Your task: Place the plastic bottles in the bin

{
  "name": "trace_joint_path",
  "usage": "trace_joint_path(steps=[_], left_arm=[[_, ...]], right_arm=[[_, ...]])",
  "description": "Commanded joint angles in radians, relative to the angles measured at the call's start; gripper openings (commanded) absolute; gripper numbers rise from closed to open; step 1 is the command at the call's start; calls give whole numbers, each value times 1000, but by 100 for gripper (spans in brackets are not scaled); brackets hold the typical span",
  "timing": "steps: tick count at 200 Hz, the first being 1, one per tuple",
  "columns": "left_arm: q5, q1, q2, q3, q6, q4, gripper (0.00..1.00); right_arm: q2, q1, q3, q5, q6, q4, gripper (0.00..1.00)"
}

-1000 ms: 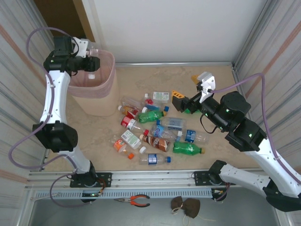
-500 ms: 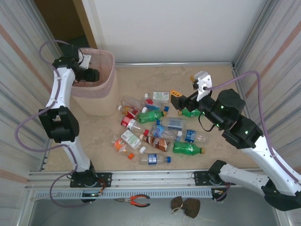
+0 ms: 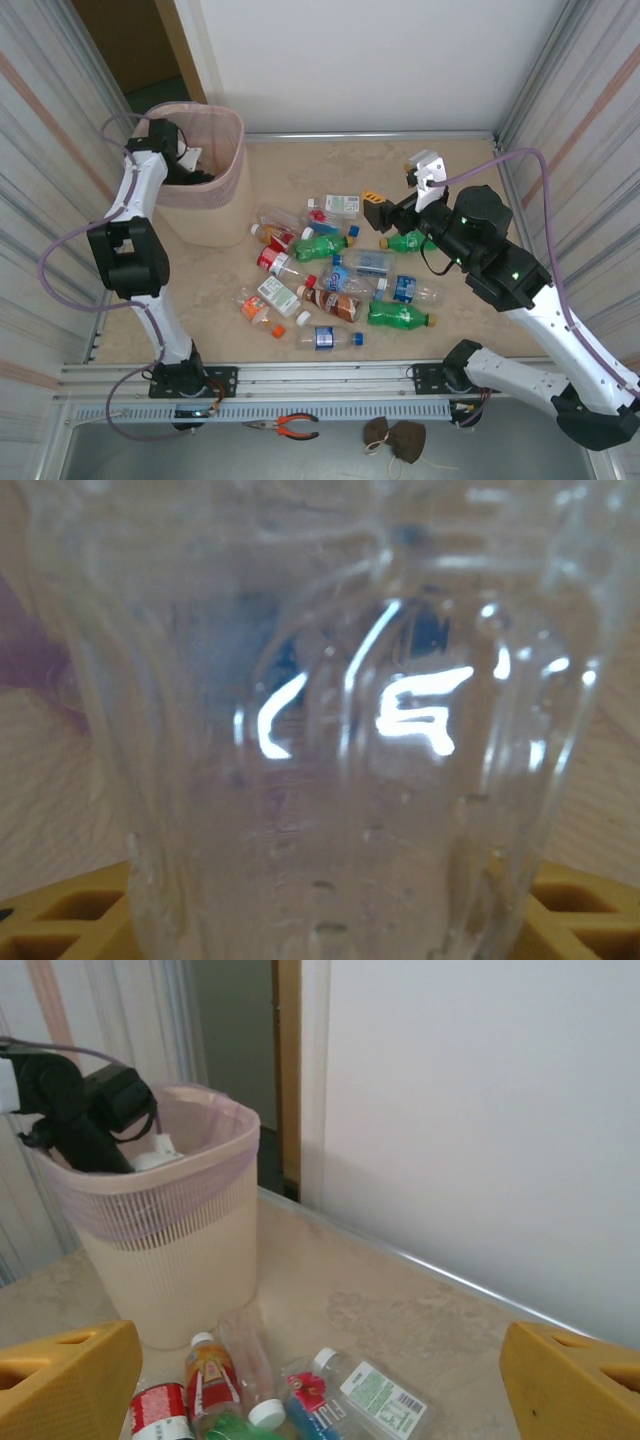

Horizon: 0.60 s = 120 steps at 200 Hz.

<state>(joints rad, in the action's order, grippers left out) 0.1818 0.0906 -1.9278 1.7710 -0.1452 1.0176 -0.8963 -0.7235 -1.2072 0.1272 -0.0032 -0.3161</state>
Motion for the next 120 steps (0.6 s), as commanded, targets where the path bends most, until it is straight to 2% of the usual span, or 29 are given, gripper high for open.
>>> trace_joint_path(steps=[1,36,71,105,120], left_arm=[[16,5,56,-27,17,-12,68],[50,5,82,-33,27,-29,74],[91,5,114,-38,26,-56,74],[104,7,151,-72,13,-107,73],[134,7,165,-94,10,-131,73]], right_arm=[[0,19,13,-20,36,3,92],[-17,40,15,11,102,-21,92],[-50,99,64,100,313,-43,91],[-87,197,100,82,531,-80,89],[-148,245,105,64,622,-99,89]])
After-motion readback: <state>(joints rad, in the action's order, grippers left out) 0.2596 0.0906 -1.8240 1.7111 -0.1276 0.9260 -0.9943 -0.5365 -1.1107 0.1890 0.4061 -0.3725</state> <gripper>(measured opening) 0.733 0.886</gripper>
